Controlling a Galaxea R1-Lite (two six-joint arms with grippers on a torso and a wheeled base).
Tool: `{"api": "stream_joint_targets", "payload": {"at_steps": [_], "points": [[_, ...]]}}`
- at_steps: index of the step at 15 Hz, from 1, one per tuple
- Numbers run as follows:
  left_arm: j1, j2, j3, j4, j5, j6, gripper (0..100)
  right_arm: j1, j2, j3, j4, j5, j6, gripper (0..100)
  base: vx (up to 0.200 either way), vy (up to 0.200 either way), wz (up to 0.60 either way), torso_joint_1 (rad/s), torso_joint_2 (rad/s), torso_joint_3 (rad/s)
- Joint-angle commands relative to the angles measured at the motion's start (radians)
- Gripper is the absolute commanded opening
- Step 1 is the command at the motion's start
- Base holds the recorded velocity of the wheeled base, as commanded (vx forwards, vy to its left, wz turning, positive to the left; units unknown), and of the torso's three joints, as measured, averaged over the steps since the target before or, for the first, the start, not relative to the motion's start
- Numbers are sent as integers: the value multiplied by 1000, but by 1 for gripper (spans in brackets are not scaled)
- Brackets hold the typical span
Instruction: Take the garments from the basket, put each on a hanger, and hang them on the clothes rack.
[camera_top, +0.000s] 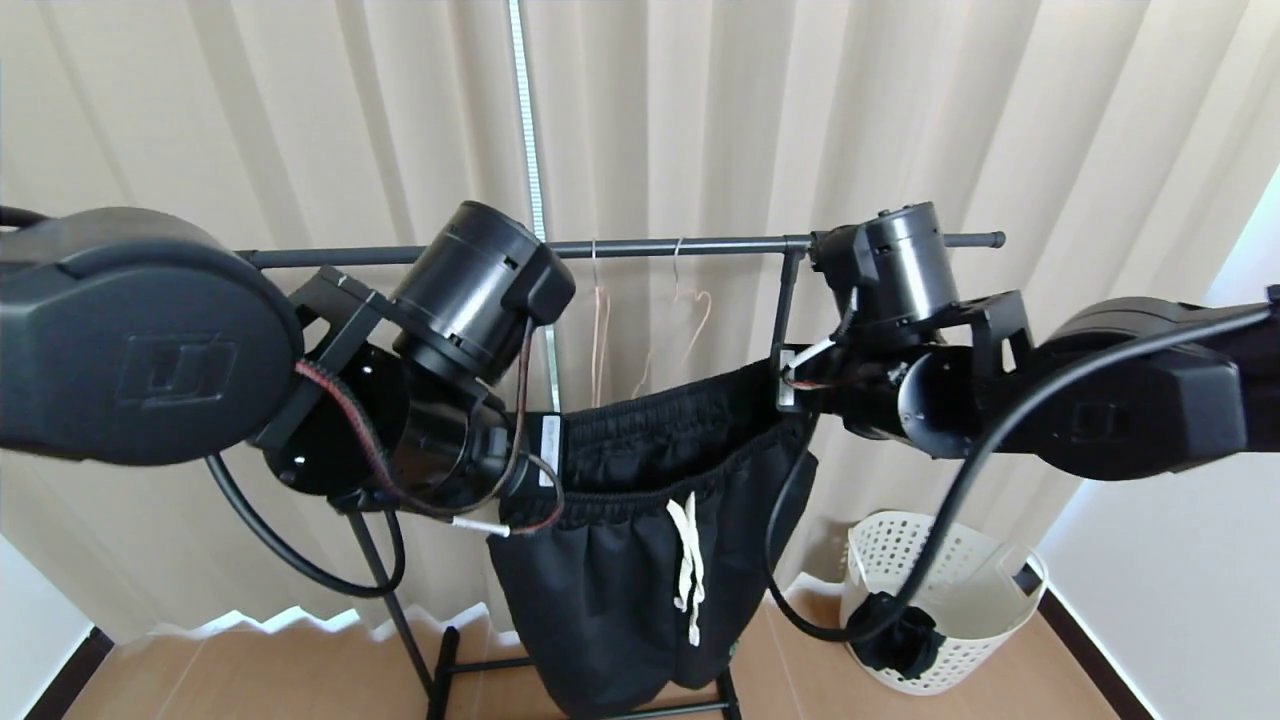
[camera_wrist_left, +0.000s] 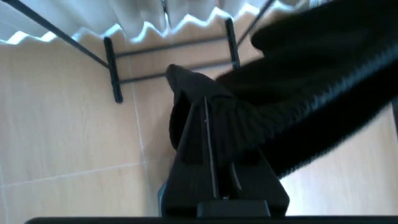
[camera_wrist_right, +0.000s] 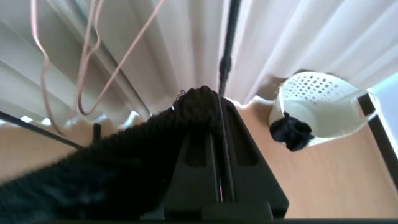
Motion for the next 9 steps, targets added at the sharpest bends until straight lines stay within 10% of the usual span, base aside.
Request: {"api": "stream_joint_targets", "payload": {"at_steps": [1, 7, 8, 9], "points": [[58, 71, -80, -11, 0, 6, 0, 5, -135, 142, -2, 17, -16, 0, 0, 0, 0, 0, 0, 0], [55, 240, -399, -3, -5, 19, 0, 5, -186, 302, -7, 163, -215, 0, 0, 0, 0, 0, 0, 0], [55, 248, -422, -3, -5, 34, 0, 5, -184, 311, -12, 173, -228, 100, 0, 0, 0, 0, 0, 0], [50, 251, -453, -3, -5, 39, 0, 2, -190, 343, -19, 218, -275, 100, 0, 0, 0, 0, 0, 0]]}}
